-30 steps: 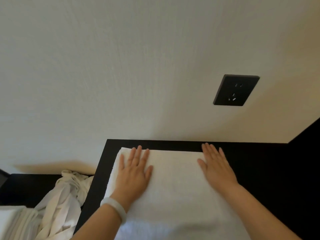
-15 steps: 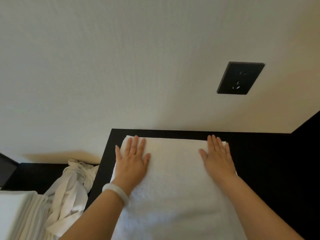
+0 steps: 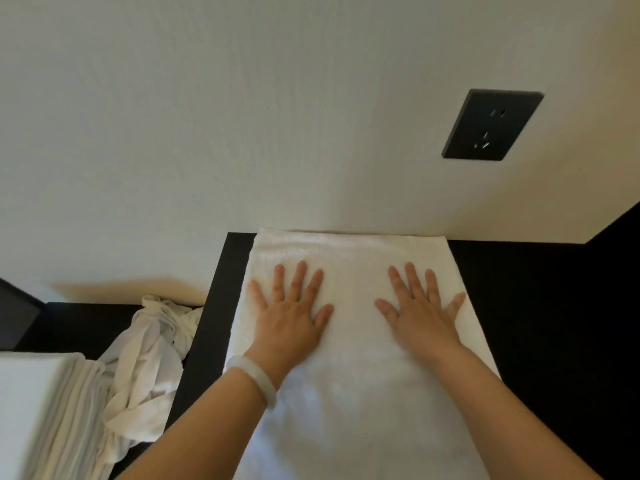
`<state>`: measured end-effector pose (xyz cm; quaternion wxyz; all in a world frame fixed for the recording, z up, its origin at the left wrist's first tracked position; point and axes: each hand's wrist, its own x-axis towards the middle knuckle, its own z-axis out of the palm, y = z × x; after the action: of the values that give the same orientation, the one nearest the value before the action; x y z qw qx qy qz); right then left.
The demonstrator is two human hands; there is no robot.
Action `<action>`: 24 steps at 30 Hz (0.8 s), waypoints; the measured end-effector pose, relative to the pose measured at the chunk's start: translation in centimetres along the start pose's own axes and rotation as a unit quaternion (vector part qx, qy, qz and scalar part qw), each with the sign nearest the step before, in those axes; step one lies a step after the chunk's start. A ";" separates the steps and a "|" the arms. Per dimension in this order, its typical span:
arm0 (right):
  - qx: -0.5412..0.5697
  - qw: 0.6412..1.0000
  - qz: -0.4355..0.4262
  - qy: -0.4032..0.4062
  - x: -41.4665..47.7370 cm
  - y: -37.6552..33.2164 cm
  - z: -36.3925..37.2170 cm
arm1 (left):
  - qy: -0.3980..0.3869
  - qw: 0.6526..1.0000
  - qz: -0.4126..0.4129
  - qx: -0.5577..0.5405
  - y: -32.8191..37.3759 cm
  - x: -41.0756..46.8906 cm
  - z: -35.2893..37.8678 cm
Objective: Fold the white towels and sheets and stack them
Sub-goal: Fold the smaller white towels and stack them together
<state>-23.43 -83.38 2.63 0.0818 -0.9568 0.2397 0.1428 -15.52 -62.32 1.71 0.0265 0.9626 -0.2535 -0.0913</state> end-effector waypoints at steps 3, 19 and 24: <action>-0.002 0.997 -0.025 0.077 -0.7 -2.8 -0.1 | 0.037 0.999 0.022 -0.008 2.0 -0.5 -0.2; 0.021 0.978 0.037 0.205 -8.3 2.3 2.3 | 0.085 0.996 -0.021 -0.021 0.9 -8.2 -0.4; 0.035 0.982 -0.120 0.145 -10.4 -1.9 5.6 | 0.060 0.994 0.087 -0.031 4.5 -11.3 1.0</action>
<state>-32.64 -75.97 0.73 0.0962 -0.9858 0.1369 -0.0165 -27.58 -60.66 3.04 0.0788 0.9395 -0.3310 -0.0386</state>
